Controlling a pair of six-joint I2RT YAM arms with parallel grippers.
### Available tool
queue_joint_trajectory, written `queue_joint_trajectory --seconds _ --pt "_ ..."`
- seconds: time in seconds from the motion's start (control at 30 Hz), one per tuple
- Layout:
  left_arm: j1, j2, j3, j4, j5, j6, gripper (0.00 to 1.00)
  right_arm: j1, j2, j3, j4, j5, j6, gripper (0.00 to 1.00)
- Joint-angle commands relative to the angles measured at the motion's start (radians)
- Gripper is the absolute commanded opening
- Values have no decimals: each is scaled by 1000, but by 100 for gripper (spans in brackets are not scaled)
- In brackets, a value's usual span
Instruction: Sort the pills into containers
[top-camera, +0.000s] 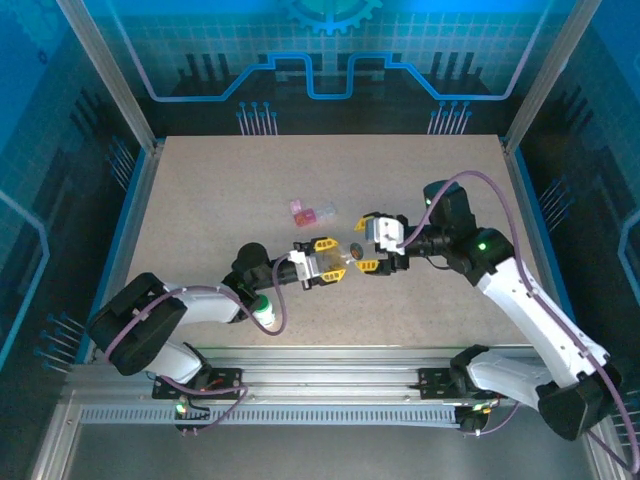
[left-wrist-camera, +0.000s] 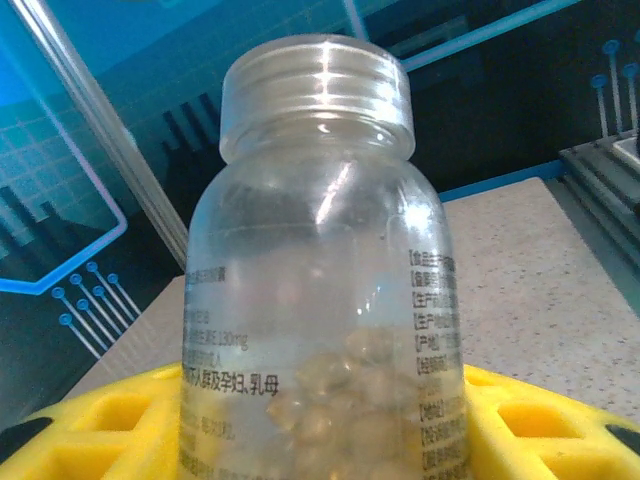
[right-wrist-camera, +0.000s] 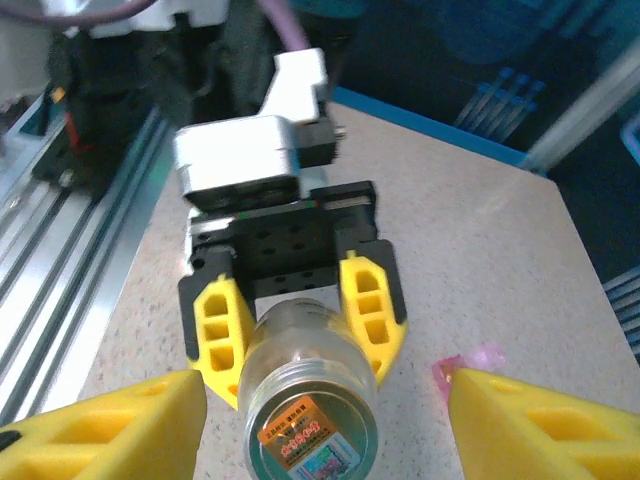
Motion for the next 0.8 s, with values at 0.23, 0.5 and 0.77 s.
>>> queue_joint_trajectory --seconds 0.23,0.5,0.77 --pt "21 -41 -6 -31 85 -3 0 62 98 128 -246 29 -279 63" --pt "22 -35 3 -22 109 -15 0 76 128 135 -245 75 -282 62" --pt "25 -40 7 -8 122 -36 0 78 129 128 -218 103 -262 45"
